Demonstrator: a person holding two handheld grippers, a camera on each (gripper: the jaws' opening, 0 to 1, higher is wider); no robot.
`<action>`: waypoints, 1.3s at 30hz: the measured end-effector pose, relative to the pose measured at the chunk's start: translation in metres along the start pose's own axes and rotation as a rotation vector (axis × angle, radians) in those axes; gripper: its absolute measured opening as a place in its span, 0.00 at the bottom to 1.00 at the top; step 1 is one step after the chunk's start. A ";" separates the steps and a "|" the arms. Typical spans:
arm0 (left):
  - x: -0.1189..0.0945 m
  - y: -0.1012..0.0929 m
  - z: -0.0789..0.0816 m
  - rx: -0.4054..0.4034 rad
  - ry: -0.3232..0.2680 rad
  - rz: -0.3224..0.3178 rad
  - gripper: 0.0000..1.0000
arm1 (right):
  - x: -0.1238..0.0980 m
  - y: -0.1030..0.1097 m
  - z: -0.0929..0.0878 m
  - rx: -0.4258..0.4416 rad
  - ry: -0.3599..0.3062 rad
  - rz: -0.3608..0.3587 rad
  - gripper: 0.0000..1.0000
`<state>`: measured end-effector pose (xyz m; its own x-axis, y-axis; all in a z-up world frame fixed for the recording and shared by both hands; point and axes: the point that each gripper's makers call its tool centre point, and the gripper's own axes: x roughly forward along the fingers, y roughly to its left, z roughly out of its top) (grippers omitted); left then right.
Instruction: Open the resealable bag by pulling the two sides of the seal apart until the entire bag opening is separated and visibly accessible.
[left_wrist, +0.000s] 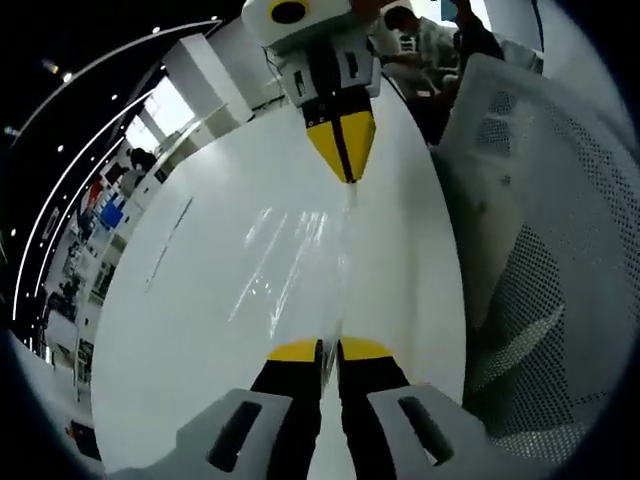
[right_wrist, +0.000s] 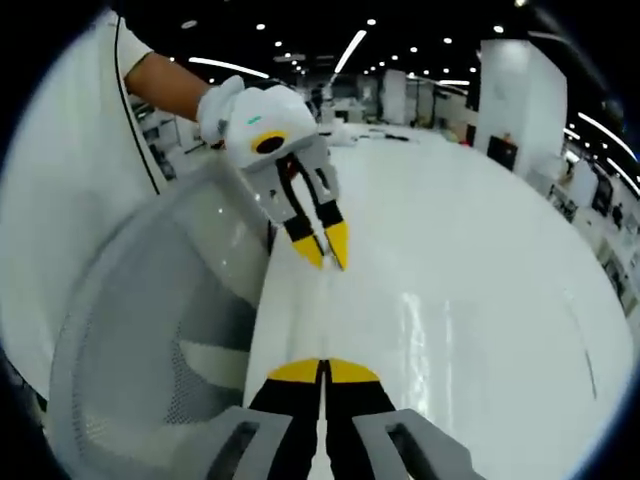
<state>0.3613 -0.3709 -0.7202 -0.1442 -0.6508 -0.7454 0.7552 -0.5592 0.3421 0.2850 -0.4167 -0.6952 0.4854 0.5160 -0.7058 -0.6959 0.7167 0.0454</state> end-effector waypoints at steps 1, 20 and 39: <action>0.000 0.000 0.001 0.001 -0.001 -0.002 0.01 | 0.000 -0.001 -0.001 0.030 0.003 -0.006 0.00; 0.000 0.000 0.010 0.017 -0.006 -0.015 0.00 | 0.025 -0.002 0.038 0.053 -0.116 -0.050 0.07; -0.002 0.001 0.029 0.009 -0.086 -0.024 0.00 | 0.050 -0.004 0.062 0.031 -0.168 -0.062 0.06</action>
<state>0.3439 -0.3851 -0.7014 -0.2163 -0.6787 -0.7019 0.7451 -0.5793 0.3306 0.3448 -0.3644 -0.6866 0.6102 0.5395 -0.5802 -0.6462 0.7626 0.0294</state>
